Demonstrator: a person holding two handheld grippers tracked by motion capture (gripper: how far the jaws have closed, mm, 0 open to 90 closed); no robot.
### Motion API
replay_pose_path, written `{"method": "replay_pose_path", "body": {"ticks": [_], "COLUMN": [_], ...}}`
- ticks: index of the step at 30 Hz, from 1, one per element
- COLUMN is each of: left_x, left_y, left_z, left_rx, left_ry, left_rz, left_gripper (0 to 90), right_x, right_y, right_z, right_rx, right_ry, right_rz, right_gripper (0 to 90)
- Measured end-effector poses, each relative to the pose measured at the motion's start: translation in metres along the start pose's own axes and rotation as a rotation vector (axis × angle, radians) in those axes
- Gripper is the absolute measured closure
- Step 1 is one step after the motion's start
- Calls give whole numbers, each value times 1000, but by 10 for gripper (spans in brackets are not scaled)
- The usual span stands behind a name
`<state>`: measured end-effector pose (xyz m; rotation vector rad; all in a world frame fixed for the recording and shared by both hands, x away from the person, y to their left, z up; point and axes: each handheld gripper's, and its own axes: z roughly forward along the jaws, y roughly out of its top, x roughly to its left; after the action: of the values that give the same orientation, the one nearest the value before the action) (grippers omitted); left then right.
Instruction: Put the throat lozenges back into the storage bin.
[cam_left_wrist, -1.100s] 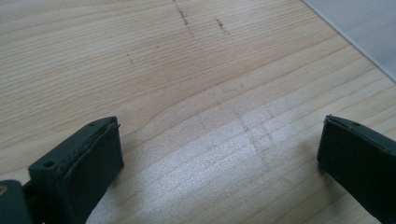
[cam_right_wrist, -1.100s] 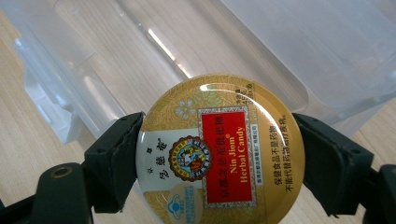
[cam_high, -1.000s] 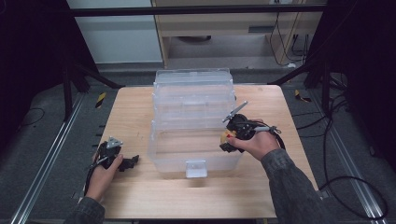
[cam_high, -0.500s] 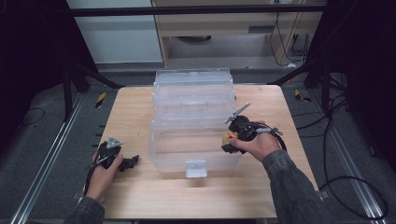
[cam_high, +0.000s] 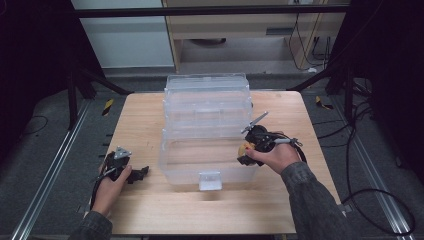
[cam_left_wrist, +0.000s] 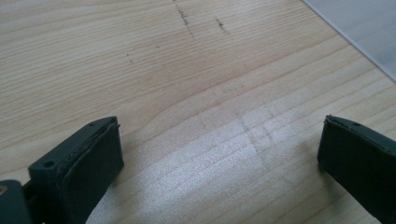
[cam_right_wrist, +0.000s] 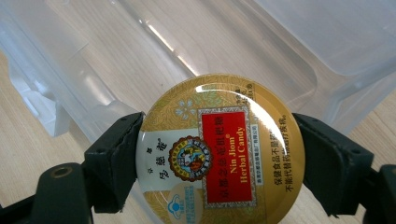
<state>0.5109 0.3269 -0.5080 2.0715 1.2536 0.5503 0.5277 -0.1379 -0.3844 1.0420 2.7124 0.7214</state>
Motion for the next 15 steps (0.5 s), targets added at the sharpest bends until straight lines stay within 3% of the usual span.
{"method": "replay_pose_path", "body": {"ticks": [15], "left_x": [0], "left_y": [0], "left_z": [0], "left_rx": [-1], "left_ry": [-3], "left_rz": [-3], "left_gripper": [0], "right_x": [-1], "right_y": [1], "right_z": [2], "right_rx": [10], "right_ry": [2], "right_rz": [29], "right_gripper": [202]}}
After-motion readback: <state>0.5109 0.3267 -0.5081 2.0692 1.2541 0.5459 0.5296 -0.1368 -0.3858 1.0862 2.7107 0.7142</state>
